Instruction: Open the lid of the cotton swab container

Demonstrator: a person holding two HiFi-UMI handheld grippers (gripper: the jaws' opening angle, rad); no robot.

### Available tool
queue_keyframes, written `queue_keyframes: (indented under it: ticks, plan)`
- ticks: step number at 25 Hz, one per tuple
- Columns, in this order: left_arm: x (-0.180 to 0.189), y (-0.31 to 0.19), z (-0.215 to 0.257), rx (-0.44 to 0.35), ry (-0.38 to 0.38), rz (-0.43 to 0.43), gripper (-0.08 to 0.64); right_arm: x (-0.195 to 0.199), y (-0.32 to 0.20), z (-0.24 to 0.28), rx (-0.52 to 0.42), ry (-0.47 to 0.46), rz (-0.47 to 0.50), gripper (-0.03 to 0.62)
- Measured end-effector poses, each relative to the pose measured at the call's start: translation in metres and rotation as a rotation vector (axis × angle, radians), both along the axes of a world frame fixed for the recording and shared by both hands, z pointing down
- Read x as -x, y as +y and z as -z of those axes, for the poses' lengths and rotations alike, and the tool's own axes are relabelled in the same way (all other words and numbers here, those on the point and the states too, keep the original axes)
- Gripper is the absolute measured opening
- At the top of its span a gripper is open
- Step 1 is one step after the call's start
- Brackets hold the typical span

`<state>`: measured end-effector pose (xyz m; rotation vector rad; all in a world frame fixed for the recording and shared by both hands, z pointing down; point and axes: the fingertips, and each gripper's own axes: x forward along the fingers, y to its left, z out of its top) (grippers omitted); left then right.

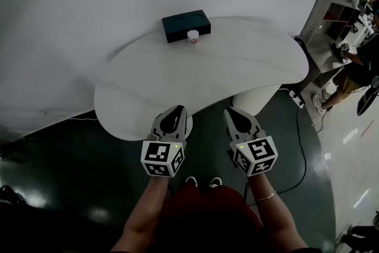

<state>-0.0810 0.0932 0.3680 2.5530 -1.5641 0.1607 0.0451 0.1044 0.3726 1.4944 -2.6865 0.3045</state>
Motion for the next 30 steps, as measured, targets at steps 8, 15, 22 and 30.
queue_keyframes:
  ticks: [8,15,22,30]
  plan:
    - [-0.011,0.003,-0.003,0.03,-0.012,-0.001,0.04,-0.014,0.005,-0.003,0.021,-0.029,0.01,0.015]
    - [-0.019,0.001,0.007,0.017,0.009,0.021,0.041,-0.034,0.005,0.005,-0.005,-0.024,0.007,0.017]
    - [-0.029,0.0,0.008,0.016,-0.023,0.006,0.115,-0.049,0.001,0.014,-0.04,-0.034,-0.007,0.017]
    - [-0.027,-0.02,0.014,-0.002,-0.041,0.014,0.156,-0.05,-0.011,0.016,-0.051,-0.025,-0.011,0.017]
